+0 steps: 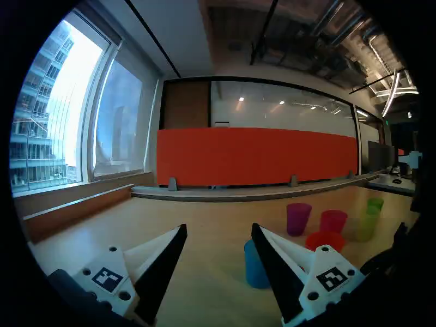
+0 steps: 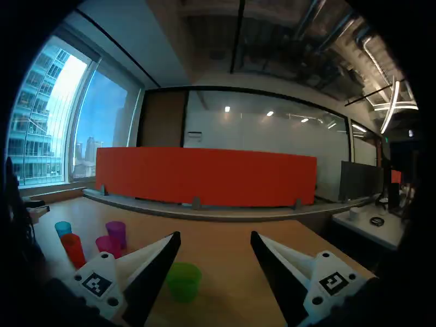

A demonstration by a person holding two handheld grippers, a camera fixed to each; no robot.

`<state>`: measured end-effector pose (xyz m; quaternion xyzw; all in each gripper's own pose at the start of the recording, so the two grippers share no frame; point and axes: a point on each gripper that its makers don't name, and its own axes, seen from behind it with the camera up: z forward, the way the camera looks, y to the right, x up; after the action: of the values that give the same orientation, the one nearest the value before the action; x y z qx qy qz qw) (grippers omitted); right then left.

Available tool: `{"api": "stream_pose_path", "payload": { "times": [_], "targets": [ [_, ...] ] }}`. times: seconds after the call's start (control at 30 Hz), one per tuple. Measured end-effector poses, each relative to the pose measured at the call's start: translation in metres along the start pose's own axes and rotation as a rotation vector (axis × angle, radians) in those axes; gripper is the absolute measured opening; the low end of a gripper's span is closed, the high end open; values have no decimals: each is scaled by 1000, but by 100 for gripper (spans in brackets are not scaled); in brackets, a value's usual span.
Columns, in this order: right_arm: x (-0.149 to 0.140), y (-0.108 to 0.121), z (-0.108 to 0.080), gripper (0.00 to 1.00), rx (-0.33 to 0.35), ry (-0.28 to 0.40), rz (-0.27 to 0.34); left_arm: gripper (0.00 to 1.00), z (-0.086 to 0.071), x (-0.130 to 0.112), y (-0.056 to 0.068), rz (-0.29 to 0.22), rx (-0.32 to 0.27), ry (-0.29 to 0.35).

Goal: Pour water

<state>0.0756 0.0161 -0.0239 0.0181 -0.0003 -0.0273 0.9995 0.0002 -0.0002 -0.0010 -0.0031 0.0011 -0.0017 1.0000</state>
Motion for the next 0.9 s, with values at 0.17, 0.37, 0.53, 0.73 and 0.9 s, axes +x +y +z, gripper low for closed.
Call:
{"api": "stream_pose_path", "payload": {
  "times": [0.17,0.37,0.53,0.73,0.9],
  "targets": [
    [4,1,-2,99,3,16,-4,88,0,0,-1,1,0,-1],
    [3,3,-2,99,12,24,-6,87,0,-1,-1,2,-1,-2],
    [5,6,-2,99,16,36,-7,87,0,-1,0,2,-1,-2],
    [8,8,-1,99,16,64,2,87,0,-1,0,2,-1,-2],
    [4,11,2,99,9,85,22,87,0,0,0,2,-1,-2]
  ]
}}
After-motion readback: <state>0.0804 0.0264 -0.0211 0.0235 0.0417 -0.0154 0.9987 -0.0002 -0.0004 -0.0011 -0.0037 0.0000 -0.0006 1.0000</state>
